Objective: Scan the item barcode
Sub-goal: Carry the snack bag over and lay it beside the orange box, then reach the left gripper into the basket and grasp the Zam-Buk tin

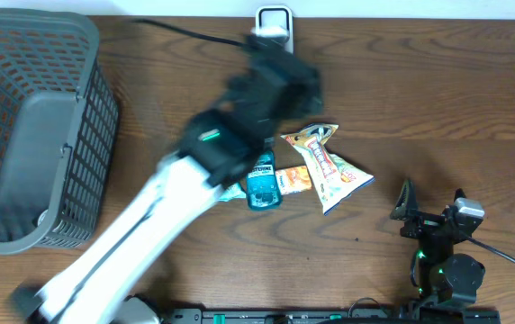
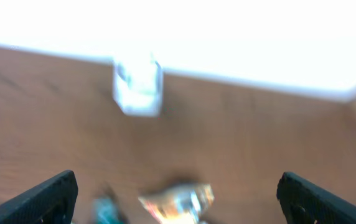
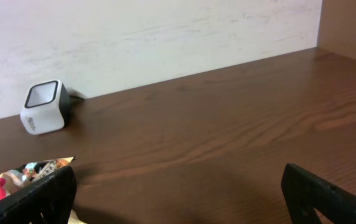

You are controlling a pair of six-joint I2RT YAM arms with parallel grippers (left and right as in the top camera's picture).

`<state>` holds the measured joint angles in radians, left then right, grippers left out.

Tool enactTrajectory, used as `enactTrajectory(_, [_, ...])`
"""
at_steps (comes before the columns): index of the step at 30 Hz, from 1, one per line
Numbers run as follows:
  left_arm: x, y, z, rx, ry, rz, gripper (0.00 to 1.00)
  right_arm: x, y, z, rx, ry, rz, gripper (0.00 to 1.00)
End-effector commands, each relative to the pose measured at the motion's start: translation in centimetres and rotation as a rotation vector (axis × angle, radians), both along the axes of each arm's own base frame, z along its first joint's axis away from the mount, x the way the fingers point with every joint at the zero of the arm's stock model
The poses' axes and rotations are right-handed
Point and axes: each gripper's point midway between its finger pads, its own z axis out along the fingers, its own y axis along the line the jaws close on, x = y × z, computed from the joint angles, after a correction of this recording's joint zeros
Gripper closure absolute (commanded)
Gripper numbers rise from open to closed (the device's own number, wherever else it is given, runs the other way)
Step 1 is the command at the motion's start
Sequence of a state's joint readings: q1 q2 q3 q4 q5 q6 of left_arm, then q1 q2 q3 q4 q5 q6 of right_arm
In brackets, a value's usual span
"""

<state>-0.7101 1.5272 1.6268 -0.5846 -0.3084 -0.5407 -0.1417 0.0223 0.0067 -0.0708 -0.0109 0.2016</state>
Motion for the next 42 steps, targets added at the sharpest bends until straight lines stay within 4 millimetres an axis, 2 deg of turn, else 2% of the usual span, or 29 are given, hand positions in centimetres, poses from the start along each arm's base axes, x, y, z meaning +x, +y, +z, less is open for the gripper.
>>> enactTrajectory(1, [-0.6, 11.2, 8.0, 0.061, -0.220, 0.329, 0.02, 0.0, 0.1, -0.1, 0.007, 0.001, 0.002, 0.01])
enactTrajectory(4, [-2.4, 18.4, 11.4, 0.015, -0.284, 0.486, 0.02, 0.0, 0.1, -0.1, 0.007, 0.001, 0.002, 0.01])
enactTrajectory(7, [-5.3, 26.7, 11.9, -0.049, -0.278, 0.735, 0.02, 0.0, 0.1, -0.1, 0.007, 0.001, 0.002, 0.01])
enactTrajectory(9, [-7.9, 32.1, 10.7, -0.123, -0.241, 0.950, 0.02, 0.0, 0.1, -0.1, 0.007, 0.001, 0.002, 0.01])
enactTrajectory(11, [-10.5, 36.2, 9.0, -0.186, -0.191, 1.139, 0.02, 0.0, 0.1, -0.1, 0.007, 0.001, 0.002, 0.01])
enactTrajectory(13, [-12.5, 38.9, 7.3, -0.240, -0.138, 1.276, 0.02, 0.0, 0.1, -0.1, 0.007, 0.001, 0.002, 0.01])
enactTrajectory(15, [-13.9, 40.8, 5.2, -0.314, -0.068, 1.382, 0.02, 0.0, 0.1, -0.1, 0.007, 0.001, 0.002, 0.01])
enactTrajectory(19, [-15.0, 43.1, 1.6, -0.461, 0.063, 1.521, 0.02, 0.0, 0.1, -0.1, 0.007, 0.001, 0.002, 0.01])
enactTrajectory(22, [-14.2, 44.1, -0.2, -0.510, 0.135, 1.531, 0.02, 0.0, 0.1, -0.1, 0.007, 0.001, 0.002, 0.01])
enactTrajectory(30, [-12.6, 45.7, -5.6, -0.485, 0.340, 1.607, 0.02, 0.0, 0.1, -0.1, 0.007, 0.001, 0.002, 0.01])
enactTrajectory(32, [-13.2, 45.6, -7.8, -0.572, 0.409, 1.739, 0.02, 0.0, 0.1, -0.1, 0.007, 0.001, 0.002, 0.01])
enactTrajectory(35, [-15.2, 44.8, -11.4, -0.726, 0.519, 2.039, 0.02, 0.0, 0.1, -0.1, 0.007, 0.001, 0.002, 0.01])
enactTrajectory(37, [-15.6, 44.6, -13.1, -0.757, 0.573, 2.158, 0.02, 0.0, 0.1, -0.1, 0.007, 0.001, 0.002, 0.01])
enactTrajectory(42, [-14.8, 45.3, -17.1, -0.694, 0.704, 2.225, 0.02, 0.0, 0.1, -0.1, 0.007, 0.001, 0.002, 0.01])
